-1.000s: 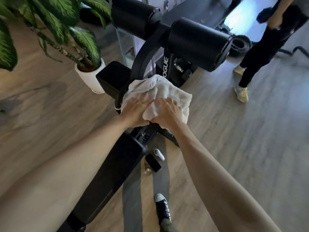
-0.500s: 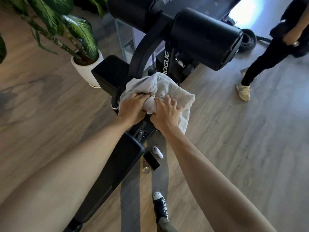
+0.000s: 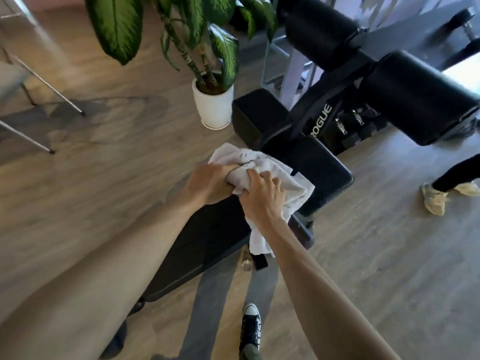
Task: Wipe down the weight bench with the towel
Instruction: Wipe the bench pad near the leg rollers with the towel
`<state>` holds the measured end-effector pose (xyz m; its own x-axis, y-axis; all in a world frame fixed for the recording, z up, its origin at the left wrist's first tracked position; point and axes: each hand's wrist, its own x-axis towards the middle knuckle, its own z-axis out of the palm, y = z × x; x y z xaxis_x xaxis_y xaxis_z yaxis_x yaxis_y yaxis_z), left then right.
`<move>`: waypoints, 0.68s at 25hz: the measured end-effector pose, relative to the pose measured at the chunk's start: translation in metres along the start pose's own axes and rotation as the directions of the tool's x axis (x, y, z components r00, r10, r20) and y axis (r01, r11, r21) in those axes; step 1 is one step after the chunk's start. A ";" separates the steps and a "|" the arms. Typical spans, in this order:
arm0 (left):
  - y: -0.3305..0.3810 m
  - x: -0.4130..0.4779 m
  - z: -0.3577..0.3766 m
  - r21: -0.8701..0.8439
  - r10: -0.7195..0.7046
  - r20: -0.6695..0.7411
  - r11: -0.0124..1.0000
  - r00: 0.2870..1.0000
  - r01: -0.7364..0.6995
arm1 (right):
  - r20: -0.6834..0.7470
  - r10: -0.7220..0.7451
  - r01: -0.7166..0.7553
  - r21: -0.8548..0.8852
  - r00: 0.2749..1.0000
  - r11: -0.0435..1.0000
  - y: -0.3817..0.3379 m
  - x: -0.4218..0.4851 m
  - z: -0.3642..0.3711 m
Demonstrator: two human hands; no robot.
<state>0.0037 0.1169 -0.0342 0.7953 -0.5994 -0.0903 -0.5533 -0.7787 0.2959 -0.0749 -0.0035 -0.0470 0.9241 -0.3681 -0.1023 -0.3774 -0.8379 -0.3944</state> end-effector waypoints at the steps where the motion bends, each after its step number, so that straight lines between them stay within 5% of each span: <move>1: -0.023 -0.020 -0.004 -0.057 -0.046 -0.004 0.997 0.999 0.046 | 0.040 -0.059 0.060 -0.021 0.997 0.998 -0.021 -0.004 0.010; 10: -0.212 -0.217 0.014 -0.197 -0.578 0.014 0.798 0.816 0.569 | 0.374 -0.452 0.498 -0.034 0.810 0.866 -0.209 -0.065 0.153; 17: -0.332 -0.337 0.087 -0.199 -0.713 0.009 0.686 0.701 0.700 | 0.499 -0.570 0.666 -0.020 0.653 0.745 -0.299 -0.129 0.291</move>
<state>-0.1015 0.5614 -0.1845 0.9499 0.1337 -0.2826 0.2268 -0.9169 0.3285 -0.0638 0.4115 -0.1822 0.8482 0.4383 -0.2976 0.3331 -0.8780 -0.3436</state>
